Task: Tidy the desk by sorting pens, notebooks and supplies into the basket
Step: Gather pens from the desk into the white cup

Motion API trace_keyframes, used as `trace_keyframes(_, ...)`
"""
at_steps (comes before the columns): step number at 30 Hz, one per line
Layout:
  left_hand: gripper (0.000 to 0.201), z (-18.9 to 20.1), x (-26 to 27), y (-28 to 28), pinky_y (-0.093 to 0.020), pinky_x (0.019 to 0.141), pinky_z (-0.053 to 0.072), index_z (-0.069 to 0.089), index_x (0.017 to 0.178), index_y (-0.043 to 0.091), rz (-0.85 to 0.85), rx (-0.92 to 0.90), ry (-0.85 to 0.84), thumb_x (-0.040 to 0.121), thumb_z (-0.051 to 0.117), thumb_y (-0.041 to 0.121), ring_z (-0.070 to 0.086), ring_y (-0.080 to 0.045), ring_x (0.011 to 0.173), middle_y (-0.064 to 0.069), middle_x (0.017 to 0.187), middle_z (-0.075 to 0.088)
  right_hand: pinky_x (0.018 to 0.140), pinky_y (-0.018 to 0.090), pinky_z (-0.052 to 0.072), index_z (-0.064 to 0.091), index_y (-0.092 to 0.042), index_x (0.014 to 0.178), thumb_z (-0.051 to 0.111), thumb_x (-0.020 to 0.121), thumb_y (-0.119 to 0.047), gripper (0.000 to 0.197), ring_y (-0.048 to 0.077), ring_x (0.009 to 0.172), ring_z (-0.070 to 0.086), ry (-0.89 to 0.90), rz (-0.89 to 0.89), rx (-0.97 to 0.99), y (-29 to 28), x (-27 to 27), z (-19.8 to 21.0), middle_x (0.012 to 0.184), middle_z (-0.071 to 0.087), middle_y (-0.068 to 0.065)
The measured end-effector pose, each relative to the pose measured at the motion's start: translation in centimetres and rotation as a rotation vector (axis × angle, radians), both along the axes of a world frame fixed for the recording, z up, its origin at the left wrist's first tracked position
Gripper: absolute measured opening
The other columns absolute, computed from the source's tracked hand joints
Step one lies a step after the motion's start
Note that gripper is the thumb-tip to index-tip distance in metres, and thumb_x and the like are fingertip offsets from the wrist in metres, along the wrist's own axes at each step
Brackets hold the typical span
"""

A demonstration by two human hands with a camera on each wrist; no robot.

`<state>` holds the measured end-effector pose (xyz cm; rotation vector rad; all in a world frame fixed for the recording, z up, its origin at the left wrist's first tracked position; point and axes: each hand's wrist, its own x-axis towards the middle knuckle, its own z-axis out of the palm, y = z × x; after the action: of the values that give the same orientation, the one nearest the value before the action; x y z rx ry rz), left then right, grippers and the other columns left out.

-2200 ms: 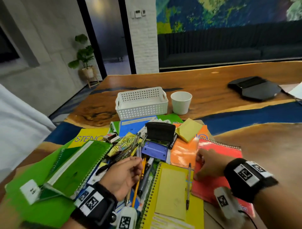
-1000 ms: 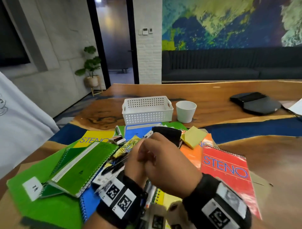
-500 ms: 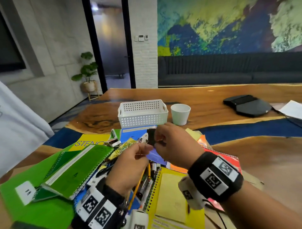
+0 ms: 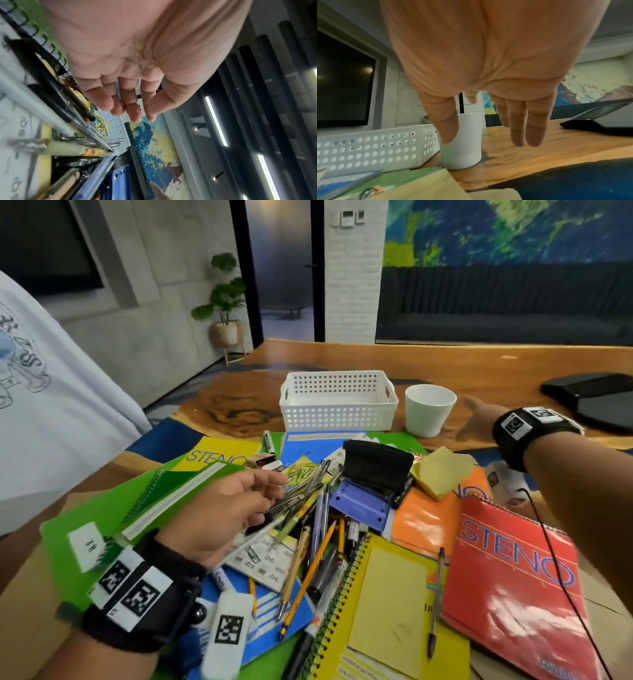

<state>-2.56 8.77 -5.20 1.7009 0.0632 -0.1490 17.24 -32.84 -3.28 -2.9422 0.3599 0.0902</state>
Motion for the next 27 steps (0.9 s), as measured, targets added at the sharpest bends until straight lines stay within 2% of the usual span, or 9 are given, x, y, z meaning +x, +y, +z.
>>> trace_keyframes(5,0.016,1.3,1.9,-0.3,-0.02,0.076,0.047,0.072,0.104,0.024,-0.105,0.386,-0.066,0.092,0.067,0.015,0.062,-0.007,0.086,0.0,0.105,0.072,0.103,0.037,0.041,0.053,-0.021,0.138,0.075,0.086,-0.041,0.061,0.032,0.128,0.052,0.063,0.103,-0.084,0.0,1.9,-1.1,0.138,0.057,0.01)
trace_keyframes(8,0.014,1.8,3.9,-0.7,-0.015,0.07,0.045,0.069,0.102,0.029,-0.164,0.66,-0.151,0.088,0.072,0.026,0.061,-0.002,0.078,0.003,0.097,0.069,0.089,0.042,0.047,0.043,-0.01,0.136,0.086,0.075,-0.034,0.078,0.039,0.114,0.06,-0.119,-0.018,0.074,-0.2,3.4,-1.8,0.128,0.062,0.019)
trace_keyframes(11,0.02,1.0,5.7,-1.1,-0.02,0.07,0.048,0.066,0.099,0.033,-0.261,0.909,-0.09,0.082,0.076,0.036,0.063,-0.003,0.074,0.009,0.088,0.07,0.091,0.045,0.05,0.037,-0.023,0.144,0.086,0.076,-0.03,0.084,0.04,0.116,0.057,-0.103,-0.004,0.169,0.0,4.2,-2.2,0.134,0.056,0.019)
trace_keyframes(13,0.023,0.2,6.5,-1.5,-0.023,0.067,0.047,0.063,0.097,0.032,-0.314,1.028,-0.076,0.08,0.077,0.035,0.061,-0.005,0.067,0.008,0.079,0.069,0.092,0.049,0.054,0.046,-0.032,0.135,0.082,0.081,-0.031,0.065,0.037,0.117,0.053,-0.001,0.007,0.295,0.0,4.4,-2.2,0.132,0.051,0.014)
trace_keyframes(16,0.02,-0.4,7.3,-1.7,-0.029,0.068,0.05,0.06,0.093,0.033,-0.348,1.129,-0.105,0.079,0.074,0.031,0.06,-0.008,0.066,0.008,0.071,0.065,0.083,0.048,0.059,0.057,-0.018,0.116,0.076,0.086,-0.031,0.038,0.034,0.105,0.058,-0.041,-0.016,0.326,-0.1,4.7,-2.1,0.117,0.055,0.011)
trace_keyframes(19,0.015,-0.2,7.6,-1.2,-0.028,0.072,0.05,0.06,0.089,0.036,-0.358,1.1,-0.1,0.082,0.064,0.023,0.063,-0.01,0.076,0.007,0.077,0.066,0.079,0.039,0.05,0.059,-0.007,0.12,0.068,0.091,-0.038,0.043,0.034,0.098,0.059,-0.131,0.0,0.183,0.0,4.1,-1.9,0.118,0.064,0.017)
trace_keyframes(22,0.015,0.9,7.2,-0.5,-0.018,0.065,0.047,0.066,0.089,0.035,-0.262,0.941,-0.127,0.085,0.066,0.02,0.061,-0.003,0.07,0.004,0.085,0.069,0.089,0.042,0.05,0.054,-0.007,0.127,0.068,0.091,-0.04,0.051,0.035,0.109,0.059,-0.237,-0.002,0.266,-0.1,2.0,-0.5,0.126,0.062,0.019)
trace_keyframes(25,0.011,2.8,6.1,0.0,-0.037,0.068,0.056,0.071,0.093,0.026,-0.143,0.638,-0.159,0.087,0.072,0.017,0.067,-0.014,0.072,-0.003,0.088,0.072,0.085,0.046,0.057,0.058,-0.009,0.121,0.071,0.082,-0.06,0.066,0.033,0.101,0.064,-0.38,-0.004,0.44,-0.9,-2.6,2.0,0.12,0.066,0.015)
trace_keyframes(27,0.013,4.3,4.8,-0.1,-0.046,0.074,0.056,0.071,0.092,0.024,-0.089,0.424,-0.212,0.087,0.073,0.012,0.073,-0.023,0.084,-0.003,0.091,0.074,0.079,0.051,0.06,0.06,-0.014,0.104,0.074,0.061,-0.079,0.079,0.032,0.093,0.068,-0.505,0.002,0.621,-0.9,-7.3,3.6,0.105,0.069,0.011)
